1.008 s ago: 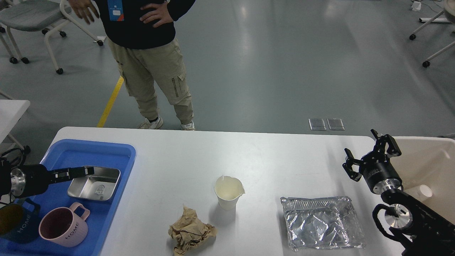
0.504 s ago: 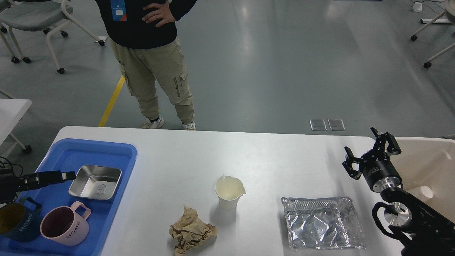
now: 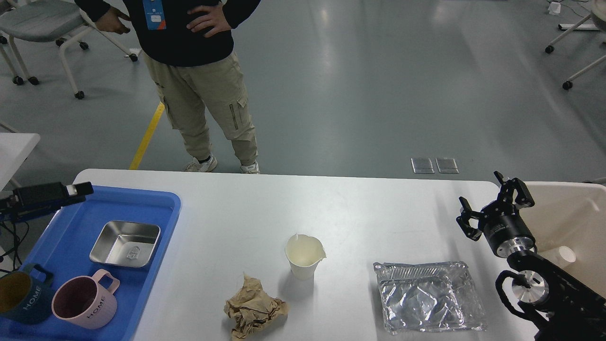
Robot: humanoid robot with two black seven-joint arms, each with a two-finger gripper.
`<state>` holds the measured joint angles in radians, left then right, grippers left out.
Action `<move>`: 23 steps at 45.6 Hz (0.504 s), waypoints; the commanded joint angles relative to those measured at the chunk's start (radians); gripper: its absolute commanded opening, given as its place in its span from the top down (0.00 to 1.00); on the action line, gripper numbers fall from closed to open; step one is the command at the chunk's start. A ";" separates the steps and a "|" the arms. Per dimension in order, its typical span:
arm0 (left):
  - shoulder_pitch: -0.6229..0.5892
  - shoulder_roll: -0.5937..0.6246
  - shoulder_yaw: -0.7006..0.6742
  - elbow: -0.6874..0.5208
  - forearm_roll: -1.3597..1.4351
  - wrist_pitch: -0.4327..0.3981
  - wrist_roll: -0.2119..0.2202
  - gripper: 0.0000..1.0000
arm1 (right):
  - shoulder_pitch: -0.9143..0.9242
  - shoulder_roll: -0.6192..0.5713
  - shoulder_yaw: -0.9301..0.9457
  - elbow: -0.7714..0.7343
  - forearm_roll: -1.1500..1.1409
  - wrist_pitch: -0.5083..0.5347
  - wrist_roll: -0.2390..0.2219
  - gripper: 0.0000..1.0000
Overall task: Tidy desktop
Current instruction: 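Open the left gripper and withdraw it upward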
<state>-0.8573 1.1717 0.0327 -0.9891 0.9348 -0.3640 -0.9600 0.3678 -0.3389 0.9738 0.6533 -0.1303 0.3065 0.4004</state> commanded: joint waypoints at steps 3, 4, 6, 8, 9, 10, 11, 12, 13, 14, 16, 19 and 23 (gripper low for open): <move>0.041 0.009 -0.074 -0.013 -0.188 -0.018 0.000 0.37 | 0.003 0.001 -0.001 0.000 0.000 -0.003 0.000 0.00; 0.043 0.008 -0.074 -0.013 -0.208 -0.018 0.000 0.36 | 0.003 0.001 -0.001 0.000 0.000 -0.003 0.000 0.00; 0.055 0.002 -0.080 -0.013 -0.241 -0.018 0.000 0.36 | 0.003 0.003 -0.001 0.000 0.000 -0.004 -0.002 0.00; 0.067 -0.003 -0.089 -0.011 -0.280 -0.018 0.000 0.36 | 0.003 0.003 -0.001 0.000 0.000 -0.006 0.000 0.00; 0.072 -0.004 -0.096 -0.013 -0.303 -0.018 0.000 0.35 | 0.005 0.003 -0.001 0.000 -0.002 -0.006 -0.002 0.00; 0.076 -0.009 -0.103 -0.011 -0.327 -0.018 0.000 0.35 | 0.005 0.003 -0.001 0.000 0.000 -0.006 -0.002 0.00; 0.081 -0.017 -0.112 -0.011 -0.352 -0.018 0.000 0.35 | 0.005 0.003 -0.003 0.000 -0.002 -0.006 -0.002 0.00; 0.093 -0.036 -0.128 -0.002 -0.401 -0.016 0.000 0.34 | 0.005 0.003 -0.003 0.000 -0.002 -0.006 -0.002 0.00; 0.101 -0.047 -0.137 0.003 -0.422 -0.016 0.000 0.34 | 0.005 0.003 -0.003 0.000 -0.002 -0.006 -0.002 0.00; 0.109 -0.056 -0.145 0.006 -0.445 -0.010 0.000 0.34 | 0.005 0.003 -0.003 0.000 -0.002 -0.006 -0.002 0.00; 0.127 -0.078 -0.166 0.009 -0.481 -0.006 0.000 0.33 | 0.005 0.003 -0.003 0.000 -0.002 -0.006 -0.002 0.00; 0.164 -0.109 -0.204 0.010 -0.519 0.000 0.000 0.31 | 0.005 0.003 -0.003 0.000 -0.002 -0.006 -0.002 0.00; 0.216 -0.165 -0.286 0.023 -0.554 0.019 0.000 0.30 | 0.005 0.004 -0.003 0.002 0.000 -0.007 -0.002 0.00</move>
<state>-0.7045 1.0721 -0.1619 -0.9799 0.4332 -0.3662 -0.9600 0.3728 -0.3359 0.9713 0.6533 -0.1320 0.3007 0.3988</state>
